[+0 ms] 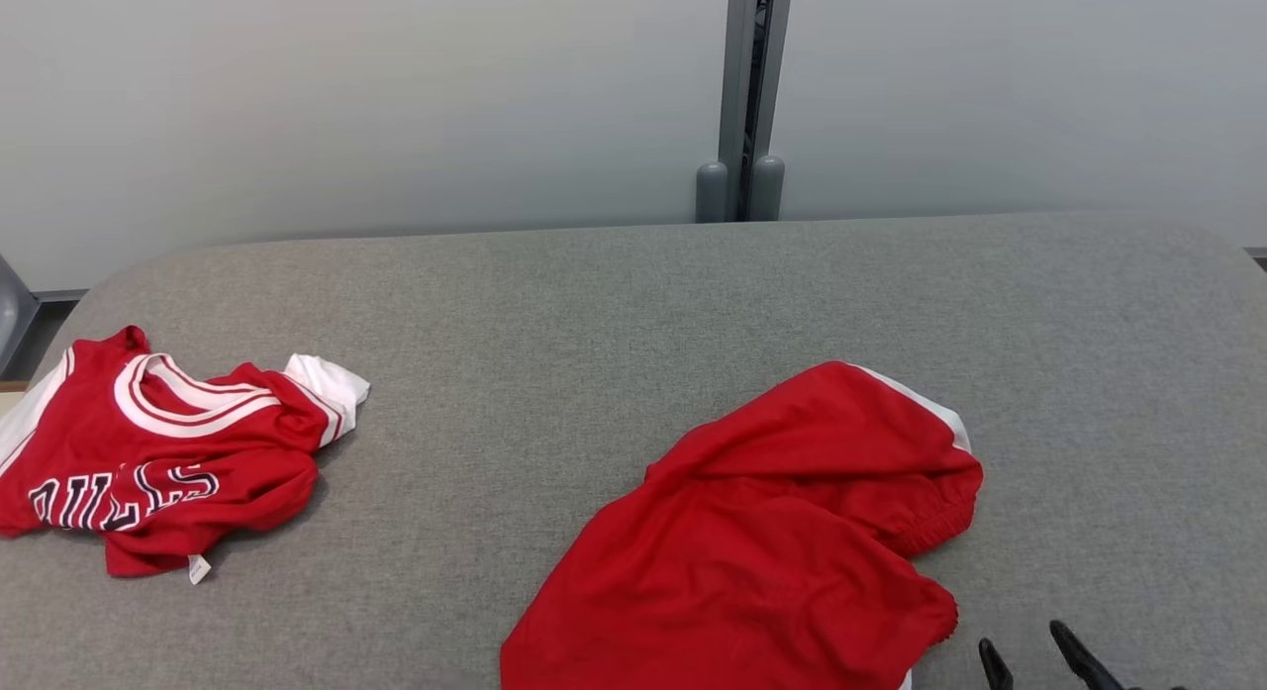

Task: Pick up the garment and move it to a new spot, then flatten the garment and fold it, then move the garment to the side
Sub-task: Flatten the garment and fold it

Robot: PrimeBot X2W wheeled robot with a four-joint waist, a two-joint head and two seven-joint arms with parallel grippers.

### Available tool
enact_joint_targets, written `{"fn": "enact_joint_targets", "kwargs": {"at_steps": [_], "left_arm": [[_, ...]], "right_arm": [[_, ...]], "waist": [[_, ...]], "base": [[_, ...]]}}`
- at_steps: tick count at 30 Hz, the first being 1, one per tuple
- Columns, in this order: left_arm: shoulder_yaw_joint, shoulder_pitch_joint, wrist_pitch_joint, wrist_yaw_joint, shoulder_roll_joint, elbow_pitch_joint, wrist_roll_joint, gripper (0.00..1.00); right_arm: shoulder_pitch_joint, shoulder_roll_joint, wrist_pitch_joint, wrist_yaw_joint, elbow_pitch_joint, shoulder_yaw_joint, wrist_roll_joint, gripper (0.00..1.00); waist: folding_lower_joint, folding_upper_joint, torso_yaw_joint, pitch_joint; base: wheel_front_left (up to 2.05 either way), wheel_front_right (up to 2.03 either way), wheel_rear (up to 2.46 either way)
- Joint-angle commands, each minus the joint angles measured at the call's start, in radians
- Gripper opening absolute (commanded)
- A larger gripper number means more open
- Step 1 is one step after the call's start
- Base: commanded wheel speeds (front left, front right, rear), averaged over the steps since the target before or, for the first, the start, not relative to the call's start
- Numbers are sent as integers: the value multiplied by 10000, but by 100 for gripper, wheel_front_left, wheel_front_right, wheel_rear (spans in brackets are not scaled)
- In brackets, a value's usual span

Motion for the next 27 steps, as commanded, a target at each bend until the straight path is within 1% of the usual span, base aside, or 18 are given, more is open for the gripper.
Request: {"fn": "enact_joint_targets", "kwargs": {"at_steps": [1, 3, 5, 8, 15, 17, 21, 27], "left_arm": [[-232, -170, 154, -44, 86, 20, -73, 100], [-867, -297, 722, -32, 260, 211, -531, 100], [-1227, -359, 1169, -35, 312, 305, -1024, 100], [-1603, -474, 1702, -39, 471, 433, -1400, 100], [-1769, -520, 2395, -39, 513, 535, -1800, 100], [-1768, -594, 2408, -39, 575, 530, -1790, 100], [-1705, -783, 2347, -18, 519, 609, -1976, 100], [-1838, -1047, 2320, -23, 447, 883, -2163, 100]], "right_arm": [[-53, -267, -57, -8, 183, 156, 145, 100], [-197, -749, -57, -6, 801, 916, 529, 100], [-473, -1132, -57, -6, 1264, 1577, 799, 100], [-924, -1451, -57, -6, 1655, 2287, 1155, 100], [-1901, -1759, -57, -6, 1853, 3626, 1938, 100], [-2080, -1874, -58, -6, 1869, 3932, 2192, 100], [-2393, -1962, -57, -6, 1898, 4380, 2700, 100], [-2774, -2062, -59, -6, 1906, 4882, 3112, 100]], "waist": [[0, 0, -8, 66], [0, 0, -19, 170], [0, 0, -55, 279], [0, 0, -139, 447], [0, 0, -281, 753], [0, 0, -270, 827], [0, 0, -238, 1005], [0, 0, -224, 1198]], "base": [[0, 0, 0], [0, 0, 0], [0, 0, 0], [0, 0, 0], [0, 0, 0], [0, 0, 0], [0, 0, 0], [0, 0, 0]]}}
